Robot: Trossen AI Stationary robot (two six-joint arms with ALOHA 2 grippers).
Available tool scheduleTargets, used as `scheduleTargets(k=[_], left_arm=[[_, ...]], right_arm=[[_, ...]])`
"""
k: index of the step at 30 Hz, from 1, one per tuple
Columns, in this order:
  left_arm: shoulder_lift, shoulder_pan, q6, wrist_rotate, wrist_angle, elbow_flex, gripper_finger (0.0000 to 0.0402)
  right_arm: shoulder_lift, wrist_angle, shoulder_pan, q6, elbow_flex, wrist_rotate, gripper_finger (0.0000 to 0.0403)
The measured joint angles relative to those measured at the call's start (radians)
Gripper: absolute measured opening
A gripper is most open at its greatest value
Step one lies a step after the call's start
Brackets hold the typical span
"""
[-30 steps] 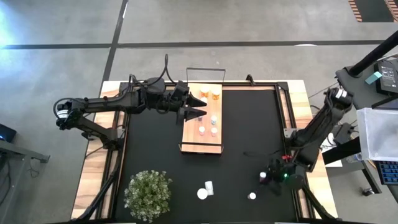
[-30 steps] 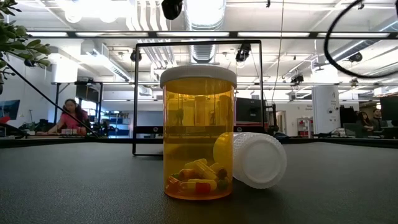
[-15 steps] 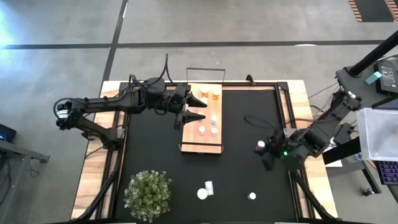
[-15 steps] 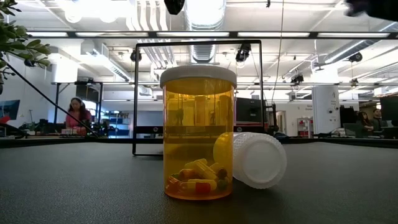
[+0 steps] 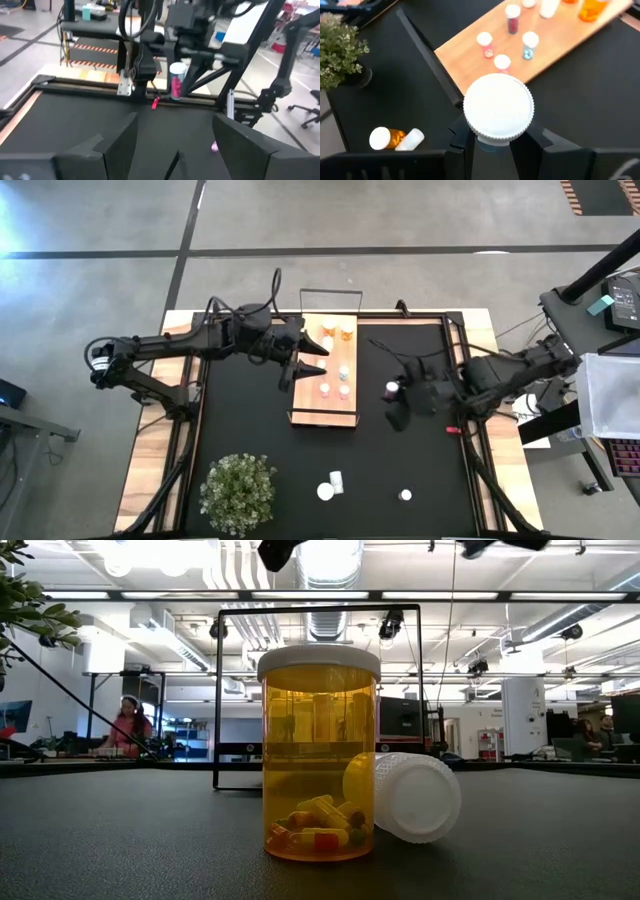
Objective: Pick and place medicine bottles onto shelf by color
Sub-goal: Put the blue pill bottle on the shelf aligned with the other blue pill bottle
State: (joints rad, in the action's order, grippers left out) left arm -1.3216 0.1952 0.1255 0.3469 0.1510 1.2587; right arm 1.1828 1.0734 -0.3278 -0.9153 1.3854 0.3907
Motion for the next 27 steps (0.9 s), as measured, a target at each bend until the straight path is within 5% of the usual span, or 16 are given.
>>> scheduleTargets(k=[13, 27], left_arm=[[0.000, 0.019, -0.011, -0.003, 0.024, -0.002, 0.0240], [-0.095, 0.014, -0.009, 0.003, -0.050, 0.003, 0.0240]], right_arm=[[0.219, -0.005, 0.271, 0.333, 0.252, -0.360, 0.0089], [0.429, 0.015, 0.361, 0.556, 0.525, -0.450, 0.0089]])
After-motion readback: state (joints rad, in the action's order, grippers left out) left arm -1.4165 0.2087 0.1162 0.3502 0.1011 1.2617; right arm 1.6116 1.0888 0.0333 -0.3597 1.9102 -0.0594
